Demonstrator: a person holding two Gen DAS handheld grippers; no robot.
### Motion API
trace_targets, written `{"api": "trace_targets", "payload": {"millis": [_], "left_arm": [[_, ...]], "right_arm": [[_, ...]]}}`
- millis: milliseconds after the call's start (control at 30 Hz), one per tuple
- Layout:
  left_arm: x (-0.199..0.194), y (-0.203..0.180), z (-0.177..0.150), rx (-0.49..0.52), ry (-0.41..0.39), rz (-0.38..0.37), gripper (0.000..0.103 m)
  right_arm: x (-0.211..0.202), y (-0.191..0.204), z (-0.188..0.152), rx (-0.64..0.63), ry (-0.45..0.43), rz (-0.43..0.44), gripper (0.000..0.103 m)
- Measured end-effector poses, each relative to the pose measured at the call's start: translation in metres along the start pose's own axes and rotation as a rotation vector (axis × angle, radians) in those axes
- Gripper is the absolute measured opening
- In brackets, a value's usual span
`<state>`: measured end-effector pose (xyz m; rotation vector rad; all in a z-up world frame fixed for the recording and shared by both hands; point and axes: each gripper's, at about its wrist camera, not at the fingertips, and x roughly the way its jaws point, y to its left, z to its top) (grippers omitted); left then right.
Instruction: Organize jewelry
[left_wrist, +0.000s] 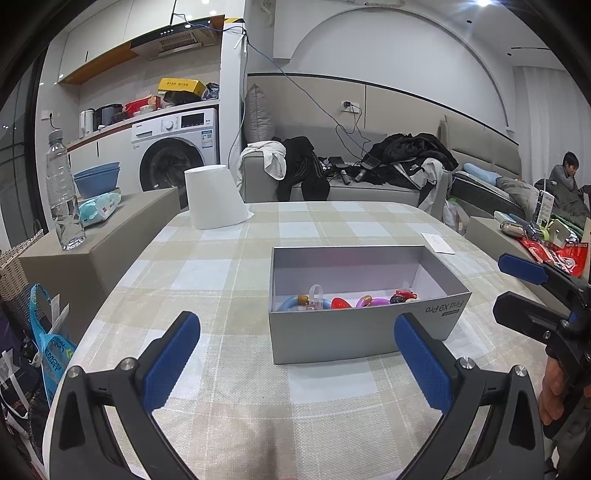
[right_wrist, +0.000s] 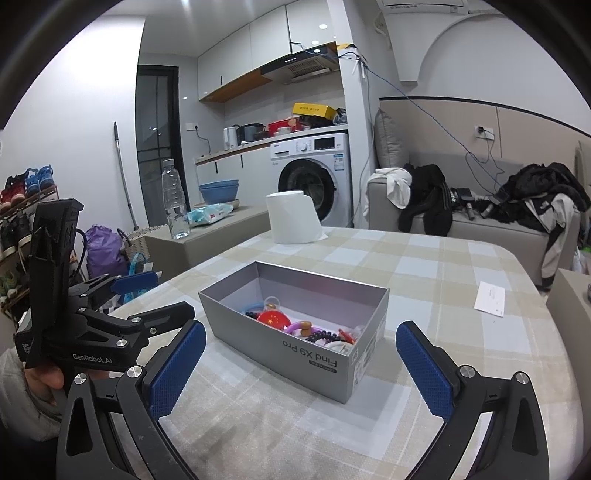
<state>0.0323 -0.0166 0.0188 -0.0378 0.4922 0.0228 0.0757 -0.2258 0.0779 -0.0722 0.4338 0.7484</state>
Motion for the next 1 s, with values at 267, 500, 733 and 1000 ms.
{"api": "trace_targets", "payload": {"millis": [267,500,733,1000], "left_arm": [[0.0005,0.0015,0.0002,-0.010,0.005,0.001,0.102],[0.0006,0.0019,0.0008,-0.011,0.003,0.002,0.102],[0.0005,0.0021,0.0008,-0.010,0.002,0.002,0.102],[0.0006,0.0022,0.0005,-0.011,0.002,0.002,0.102]], "right_arm": [[-0.0001,0.0024,-0.0006,-0.010,0.000,0.004,0.103],[-0.0009,0.0023,-0.0012,-0.007,0.000,0.004,0.103],[-0.0008,0.0021,-0.0012,-0.007,0.000,0.004,0.103],[-0.0009,0.0021,-0.0012,-0.007,0.000,0.004,0.103]]}}
